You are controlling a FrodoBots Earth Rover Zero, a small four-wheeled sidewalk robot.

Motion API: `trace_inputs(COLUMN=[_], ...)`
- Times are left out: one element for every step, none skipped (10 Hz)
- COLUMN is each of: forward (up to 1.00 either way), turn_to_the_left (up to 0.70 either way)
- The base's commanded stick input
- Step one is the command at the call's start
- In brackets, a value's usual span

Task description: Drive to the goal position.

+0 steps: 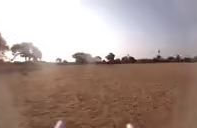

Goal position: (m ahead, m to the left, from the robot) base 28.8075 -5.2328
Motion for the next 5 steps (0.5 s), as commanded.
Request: trace_inputs(forward=[0.7, 0.7, 0.7, 0.7, 0.7], turn_to_the_left=[0.0, 0.0, 0.0, 0.0, 0.0])
